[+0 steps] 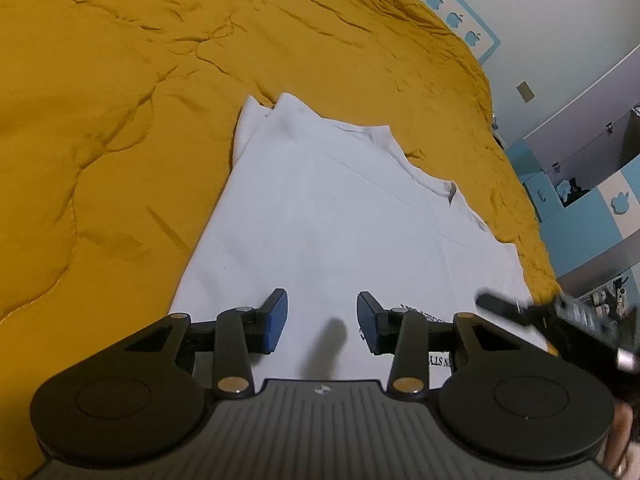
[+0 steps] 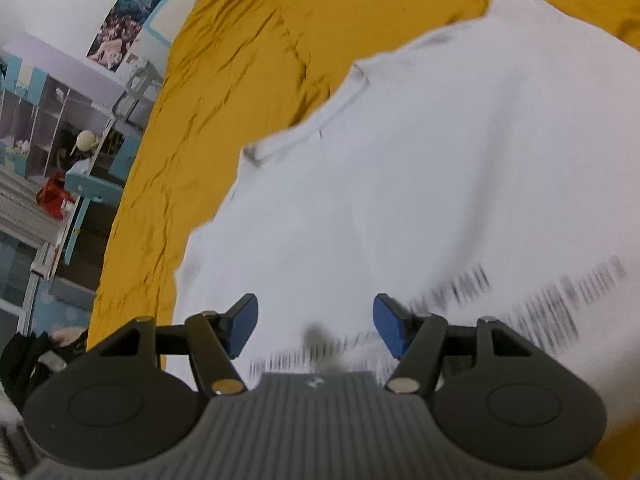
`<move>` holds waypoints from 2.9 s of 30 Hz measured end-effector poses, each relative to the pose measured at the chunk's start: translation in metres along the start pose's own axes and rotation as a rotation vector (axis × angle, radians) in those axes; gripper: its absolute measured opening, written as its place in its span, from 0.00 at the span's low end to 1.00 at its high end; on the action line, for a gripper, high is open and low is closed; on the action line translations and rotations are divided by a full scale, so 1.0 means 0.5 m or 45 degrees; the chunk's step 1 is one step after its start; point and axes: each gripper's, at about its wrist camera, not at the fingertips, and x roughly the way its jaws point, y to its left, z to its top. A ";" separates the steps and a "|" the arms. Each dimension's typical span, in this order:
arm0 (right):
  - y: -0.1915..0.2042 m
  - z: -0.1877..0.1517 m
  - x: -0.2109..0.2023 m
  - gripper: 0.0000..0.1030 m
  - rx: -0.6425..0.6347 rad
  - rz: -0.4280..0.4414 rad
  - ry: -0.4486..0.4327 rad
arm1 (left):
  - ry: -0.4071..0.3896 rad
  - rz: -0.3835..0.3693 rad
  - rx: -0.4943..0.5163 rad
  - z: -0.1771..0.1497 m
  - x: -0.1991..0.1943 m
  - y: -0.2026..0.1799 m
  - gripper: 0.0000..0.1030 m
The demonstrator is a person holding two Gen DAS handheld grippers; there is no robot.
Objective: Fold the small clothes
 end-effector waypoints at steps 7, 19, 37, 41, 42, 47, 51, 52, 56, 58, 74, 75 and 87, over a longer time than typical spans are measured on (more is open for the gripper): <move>-0.036 -0.117 -0.088 0.59 0.009 0.023 0.035 | 0.011 0.016 0.024 -0.020 -0.024 0.005 0.47; 0.026 -0.124 -0.111 0.61 -0.212 -0.042 0.036 | -0.076 -0.020 0.002 0.024 -0.097 0.021 0.47; 0.350 -0.423 0.063 0.52 -1.650 -0.345 -0.023 | 0.031 0.008 -0.036 0.158 -0.067 0.124 0.47; 0.363 -0.432 0.087 0.52 -1.705 -0.331 -0.063 | 0.087 -0.026 -0.069 0.174 -0.026 0.147 0.47; 0.365 -0.431 0.095 0.52 -1.699 -0.338 -0.069 | 0.100 -0.037 -0.073 0.178 -0.013 0.150 0.47; 0.379 -0.436 0.124 0.53 -1.701 -0.397 -0.147 | 0.161 -0.110 -0.129 0.203 0.049 0.172 0.47; 0.382 -0.439 0.128 0.54 -1.689 -0.413 -0.169 | 0.187 -0.232 -0.272 0.226 0.099 0.202 0.47; 0.380 -0.438 0.130 0.54 -1.681 -0.410 -0.167 | 0.185 -0.229 -0.284 0.234 0.113 0.204 0.47; 0.381 -0.434 0.145 0.54 -1.665 -0.388 -0.143 | 0.209 -0.224 -0.284 0.268 0.159 0.195 0.47; 0.383 -0.436 0.146 0.54 -1.660 -0.377 -0.137 | 0.224 -0.221 -0.278 0.284 0.183 0.186 0.47; 0.393 -0.472 0.140 0.14 -1.751 -0.334 -0.169 | 0.210 -0.343 -0.453 0.302 0.269 0.204 0.21; 0.393 -0.463 0.135 0.13 -1.715 -0.321 -0.162 | 0.206 -0.354 -0.469 0.301 0.267 0.206 0.20; 0.317 -0.308 -0.050 0.07 -1.108 -0.171 -0.254 | 0.058 -0.390 -0.533 0.311 0.226 0.104 0.17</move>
